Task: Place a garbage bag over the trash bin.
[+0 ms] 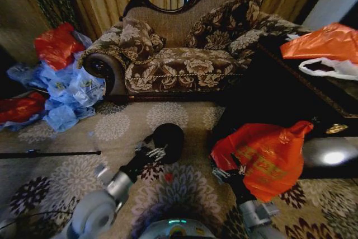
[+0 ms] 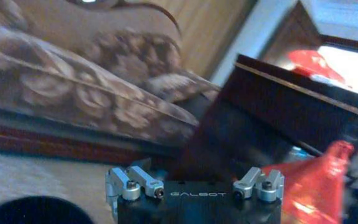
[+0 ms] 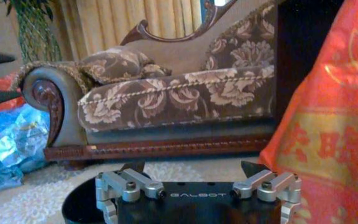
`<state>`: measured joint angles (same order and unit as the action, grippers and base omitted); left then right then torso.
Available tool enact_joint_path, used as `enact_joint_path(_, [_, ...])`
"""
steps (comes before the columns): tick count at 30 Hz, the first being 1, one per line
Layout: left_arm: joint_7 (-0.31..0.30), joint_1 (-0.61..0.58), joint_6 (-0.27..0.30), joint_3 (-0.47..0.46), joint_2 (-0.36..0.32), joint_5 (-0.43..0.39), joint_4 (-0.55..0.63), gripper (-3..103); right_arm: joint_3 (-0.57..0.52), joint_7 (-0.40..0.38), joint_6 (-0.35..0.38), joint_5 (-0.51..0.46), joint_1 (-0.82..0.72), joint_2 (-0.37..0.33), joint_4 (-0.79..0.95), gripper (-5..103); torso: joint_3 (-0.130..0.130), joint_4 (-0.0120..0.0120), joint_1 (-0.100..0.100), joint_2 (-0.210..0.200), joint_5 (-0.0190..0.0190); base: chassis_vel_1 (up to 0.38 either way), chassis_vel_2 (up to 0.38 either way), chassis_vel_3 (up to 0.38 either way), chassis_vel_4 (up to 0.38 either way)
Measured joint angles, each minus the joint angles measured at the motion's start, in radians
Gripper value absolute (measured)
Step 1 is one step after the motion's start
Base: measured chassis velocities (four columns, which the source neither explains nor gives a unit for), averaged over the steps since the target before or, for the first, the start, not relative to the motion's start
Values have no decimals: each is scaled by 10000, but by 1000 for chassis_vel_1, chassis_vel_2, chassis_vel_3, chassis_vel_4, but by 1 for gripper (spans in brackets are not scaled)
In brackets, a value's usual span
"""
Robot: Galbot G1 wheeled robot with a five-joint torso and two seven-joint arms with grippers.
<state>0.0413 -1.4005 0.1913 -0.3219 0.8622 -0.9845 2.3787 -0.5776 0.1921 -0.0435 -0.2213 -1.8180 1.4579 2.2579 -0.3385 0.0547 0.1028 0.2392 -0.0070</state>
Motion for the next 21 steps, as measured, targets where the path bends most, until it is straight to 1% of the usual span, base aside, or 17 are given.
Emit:
enact_joint_path(1, [-83,776,86,825,-192,-298,-325,89,-8,-14,-45,6,51,6,-138,100,0,-1,0,0,-1,0,0,0,0])
enact_joint_path(2, [-83,776,86,825,-192,-298,-325,89,-8,-14,-45,6,51,6,-138,100,0,-1,0,0,-1,0,0,0,0])
enact_joint_path(4, [-226,2226,186,2334,-246,-912,-898,89,-41,-40,-89,22,191,37,-414,100,-1,-2,0,-1,-3,0,0,0,0])
enact_joint_path(5, [-226,2226,186,2334,-246,-912,-898,89,-41,-40,-89,22,191,37,-414,100,-1,-2,0,-1,-3,0,0,0,0])
enact_joint_path(6, [-286,2696,221,2758,-210,-1199,-1064,89,-59,-59,-93,25,249,56,-508,100,-1,-1,0,-1,-2,0,0,0,0])
enact_joint_path(7, [-462,3754,284,3566,-45,-1960,-1393,89,-100,-79,-102,39,339,78,-660,100,-1,-1,0,-1,0,0,0,0,0])
enact_joint_path(9, [-795,5058,385,4608,363,-3032,-1812,88,-174,-120,-164,114,470,100,-908,100,-2,-1,1,-1,2,0,0,0,0])
enact_joint_path(10, [-795,5058,385,4608,363,-3032,-1812,88,-174,-120,-164,114,470,100,-908,100,-2,-1,1,-1,2,0,0,0,0])
enact_joint_path(13, [-1268,6521,465,6012,1258,-4165,-2305,86,-229,-189,-214,140,520,125,-1065,100,-1,0,0,-1,2,0,0,0,0])
enact_joint_path(14, [-1388,6821,466,6355,1510,-4436,-2402,86,-236,-195,-234,149,520,142,-1090,100,-1,1,1,-1,-1,0,0,0,0])
enact_joint_path(15, [-1388,6821,466,6355,1510,-4436,-2402,86,-236,-195,-234,149,520,142,-1090,100,-1,1,1,-1,-1,0,0,0,0])
enact_joint_path(16, [-1529,7094,467,6656,1736,-4742,-2484,86,-244,-198,-246,156,515,160,-1103,100,-1,0,1,-1,1,0,0,0,0])
enact_joint_path(17, [-1785,7526,468,7102,2124,-5387,-2575,85,-254,-203,-276,172,491,203,-1128,100,0,-1,0,-1,2,0,0,0,0])
enact_joint_path(18, [-1881,7648,470,7221,2270,-5653,-2589,85,-254,-203,-292,186,483,221,-1148,100,0,0,0,-1,1,0,0,0,0])
enact_joint_path(19, [-1881,7648,470,7221,2270,-5653,-2589,85,-254,-203,-292,186,483,221,-1148,100,0,0,0,-1,1,0,0,0,0])
enact_joint_path(20, [-2108,7847,500,7378,2568,-6241,-2612,85,-256,-203,-316,222,477,247,-1184,100,0,-2,0,-1,1,0,0,0,0])
enact_joint_path(21, [-2229,7939,510,7441,2742,-6498,-2645,82,-261,-204,-323,274,473,269,-1212,100,0,-3,0,0,1,0,0,0,0])
